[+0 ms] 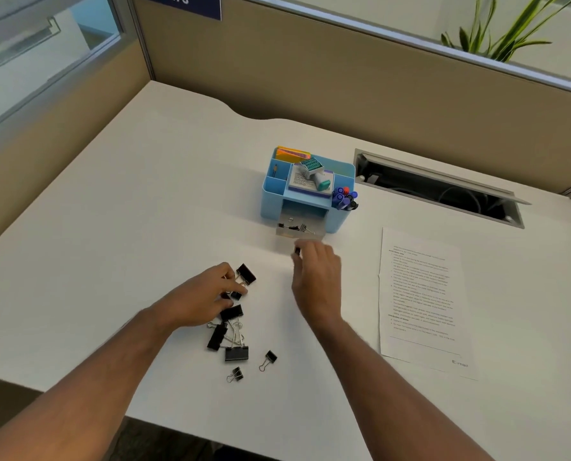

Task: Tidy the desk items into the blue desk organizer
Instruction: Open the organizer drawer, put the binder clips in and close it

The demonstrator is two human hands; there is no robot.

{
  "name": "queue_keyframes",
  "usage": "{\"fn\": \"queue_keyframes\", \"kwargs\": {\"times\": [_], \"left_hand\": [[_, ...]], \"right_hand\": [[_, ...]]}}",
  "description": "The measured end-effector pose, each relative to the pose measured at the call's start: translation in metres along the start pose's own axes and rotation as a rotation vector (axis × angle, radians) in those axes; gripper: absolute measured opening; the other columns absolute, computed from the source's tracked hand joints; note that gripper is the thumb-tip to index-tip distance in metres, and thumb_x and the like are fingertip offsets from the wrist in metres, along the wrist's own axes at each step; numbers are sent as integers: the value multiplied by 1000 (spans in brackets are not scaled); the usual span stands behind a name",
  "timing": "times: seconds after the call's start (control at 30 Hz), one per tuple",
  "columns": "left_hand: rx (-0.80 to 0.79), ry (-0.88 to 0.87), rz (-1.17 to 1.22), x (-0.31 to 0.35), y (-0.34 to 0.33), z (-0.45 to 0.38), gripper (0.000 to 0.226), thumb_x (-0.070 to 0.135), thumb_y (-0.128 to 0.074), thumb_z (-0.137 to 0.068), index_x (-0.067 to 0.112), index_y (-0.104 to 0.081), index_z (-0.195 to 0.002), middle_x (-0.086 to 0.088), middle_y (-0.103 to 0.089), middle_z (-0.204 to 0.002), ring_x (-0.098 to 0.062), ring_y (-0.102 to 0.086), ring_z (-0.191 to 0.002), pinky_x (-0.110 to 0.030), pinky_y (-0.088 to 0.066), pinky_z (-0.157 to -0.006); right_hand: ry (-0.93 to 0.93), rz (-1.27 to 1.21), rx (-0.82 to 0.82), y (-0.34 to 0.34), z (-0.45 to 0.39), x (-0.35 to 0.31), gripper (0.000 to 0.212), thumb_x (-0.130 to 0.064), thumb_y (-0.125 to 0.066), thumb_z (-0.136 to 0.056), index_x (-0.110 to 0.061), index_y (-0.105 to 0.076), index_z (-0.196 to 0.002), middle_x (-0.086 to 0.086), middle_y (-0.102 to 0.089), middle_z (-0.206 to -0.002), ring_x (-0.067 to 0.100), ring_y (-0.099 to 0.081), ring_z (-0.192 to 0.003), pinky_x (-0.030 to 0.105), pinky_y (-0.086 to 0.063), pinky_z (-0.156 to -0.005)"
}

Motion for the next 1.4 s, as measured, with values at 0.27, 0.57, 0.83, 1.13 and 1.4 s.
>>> {"fn": "queue_keyframes", "kwargs": {"times": [0.27, 0.57, 0.83, 1.13, 1.4], "left_hand": [[176, -88, -166, 17, 5, 6, 24, 23, -66, -92, 23, -70, -116, 7, -53, -111, -7, -52, -93, -30, -52, -73], [299, -144, -262, 18, 7, 6, 6, 20, -65, -91, 20, -67, -96, 6, -54, -101, -13, -54, -85, -34, -54, -61], [362, -220, -282, 27, 4, 0, 12, 5, -65, -86, 15, -66, -93, 3, -58, -98, -15, -53, -82, -29, -53, -63], [384, -280, -306, 38, 1, -7, 18, 4, -74, -81, 15, -62, -86, 1, -59, -90, -17, -52, -76, -23, -45, -70], [422, -290, -345, 35, -2, -6, 24, -3, -74, -78, 12, -66, -95, -1, -63, -90, -19, -54, -80, -27, -44, -74]], "right_hand": [[-174, 21, 17, 8, -54, 19, 18, -12, -66, -93, -18, -65, -110, 3, -67, -111, 21, -53, -107, 35, -43, -91], [-70, 3, -54, -3, -48, 16, 25, -15, -63, -95, -17, -66, -120, 2, -67, -121, 20, -54, -113, 33, -43, -94], [194, -171, -787, -51, 35, -15, 16, -30, -65, -93, -20, -69, -104, -1, -64, -99, 16, -59, -82, 31, -47, -75], [262, -53, -1116, -68, 99, -24, 39, -33, -80, -79, -25, -58, -109, -5, -55, -105, 17, -54, -84, 30, -42, -70], [293, -19, -943, -57, 91, -19, 8, -15, -63, -91, -17, -62, -99, 0, -54, -102, 26, -54, -74, 34, -44, -64]]}}
Point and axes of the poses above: each hand's wrist, its own z-axis away from the middle knuckle, its own y-axis out of the back of the hand, x = y × z, the point moved 9 cm from there along -z, towards the middle knuckle
